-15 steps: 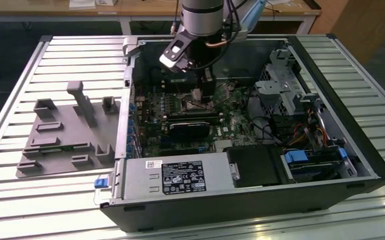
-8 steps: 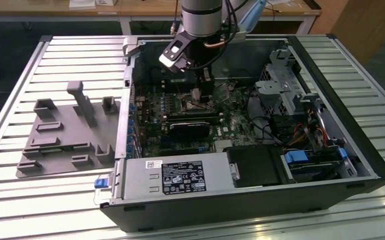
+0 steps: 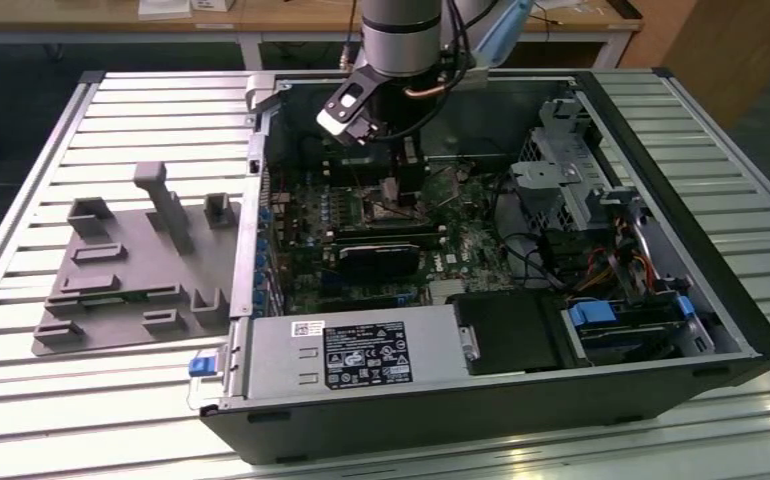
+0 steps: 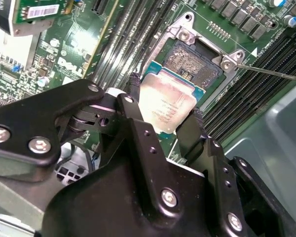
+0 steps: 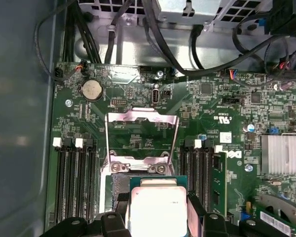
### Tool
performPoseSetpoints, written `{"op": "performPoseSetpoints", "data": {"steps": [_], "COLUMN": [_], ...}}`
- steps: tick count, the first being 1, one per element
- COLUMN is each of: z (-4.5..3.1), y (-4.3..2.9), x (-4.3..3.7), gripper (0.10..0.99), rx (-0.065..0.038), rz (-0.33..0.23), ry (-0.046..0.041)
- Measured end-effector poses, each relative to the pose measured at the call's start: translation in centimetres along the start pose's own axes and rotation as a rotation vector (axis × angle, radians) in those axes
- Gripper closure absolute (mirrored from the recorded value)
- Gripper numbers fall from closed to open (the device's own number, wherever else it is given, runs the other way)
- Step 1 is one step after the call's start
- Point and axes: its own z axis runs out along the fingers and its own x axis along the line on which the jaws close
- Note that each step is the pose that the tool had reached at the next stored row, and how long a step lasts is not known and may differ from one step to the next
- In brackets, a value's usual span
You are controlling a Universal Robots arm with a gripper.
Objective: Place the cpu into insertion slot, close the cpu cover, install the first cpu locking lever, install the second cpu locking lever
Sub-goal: 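Place the cpu into insertion slot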
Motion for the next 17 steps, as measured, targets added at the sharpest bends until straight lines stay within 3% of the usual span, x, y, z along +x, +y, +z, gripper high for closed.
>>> {"op": "performPoseSetpoints", "data": {"steps": [17], "z": [1.81], "y": [-0.43], "x": [0.73], "gripper": [0.545], "rx": [0.001], "rz": [0.004], "ry": [-0.0005]}}
